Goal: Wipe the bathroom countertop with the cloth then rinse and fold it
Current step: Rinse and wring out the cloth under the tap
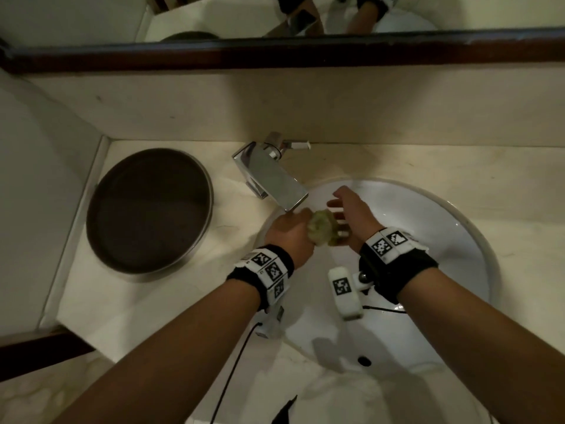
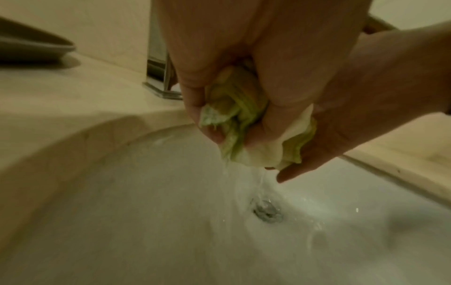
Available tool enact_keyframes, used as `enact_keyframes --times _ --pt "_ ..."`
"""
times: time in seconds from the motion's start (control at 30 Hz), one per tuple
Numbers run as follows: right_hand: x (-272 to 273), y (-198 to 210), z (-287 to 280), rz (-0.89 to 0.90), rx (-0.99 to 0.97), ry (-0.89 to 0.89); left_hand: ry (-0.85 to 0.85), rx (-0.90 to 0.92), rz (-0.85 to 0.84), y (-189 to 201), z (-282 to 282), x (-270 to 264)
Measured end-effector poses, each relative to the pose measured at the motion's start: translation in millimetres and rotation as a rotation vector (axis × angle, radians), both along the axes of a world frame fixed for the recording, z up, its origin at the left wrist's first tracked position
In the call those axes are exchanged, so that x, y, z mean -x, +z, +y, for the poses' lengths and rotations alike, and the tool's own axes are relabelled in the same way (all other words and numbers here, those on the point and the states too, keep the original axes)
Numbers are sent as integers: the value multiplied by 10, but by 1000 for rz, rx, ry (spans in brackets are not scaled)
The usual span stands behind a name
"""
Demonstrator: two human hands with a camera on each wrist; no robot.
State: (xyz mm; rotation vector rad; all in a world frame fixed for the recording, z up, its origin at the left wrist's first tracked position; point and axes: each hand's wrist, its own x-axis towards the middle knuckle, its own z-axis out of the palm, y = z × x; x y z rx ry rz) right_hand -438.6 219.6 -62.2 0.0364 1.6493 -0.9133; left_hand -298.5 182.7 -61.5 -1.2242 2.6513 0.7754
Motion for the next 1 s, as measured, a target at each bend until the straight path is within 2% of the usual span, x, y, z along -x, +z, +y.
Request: enact_keyframes --times 0.07,0.17,0.27,0.3,0.4,0.5,0.6,0.67,0.77,0.9,1.0 --pt "42 -31 38 -132 -34 58 -85 68 -2 -28 -6 -62" --pt "-57 -114 67 -234 -71 129 -190 174 -30 54 48 -16" --pt "-198 -174 36 -354 -17 40 -215 276 -114 126 111 43" --pt "-233 -147 5 -339 -10 5 -211 286 -142 116 112 39" --pt "-311 -48 -97 -126 -4 5 -180 255 -147 97 98 50" --pt "-367 -24 -166 231 73 194 -45 162 -58 85 44 79" --pt "-393 2 -168 407 112 303 21 48 -73 126 -1 110" --pt "-383 13 -157 481 103 334 3 47 -106 149 -34 109" --pt "-391 14 -104 576 97 496 -26 -19 -152 170 -92 78" --pt "-436 -4 -85 552 123 530 -61 -257 -251 130 -174 65" --pt "-481 24 -117 600 111 549 3 -450 -184 75 -182 27"
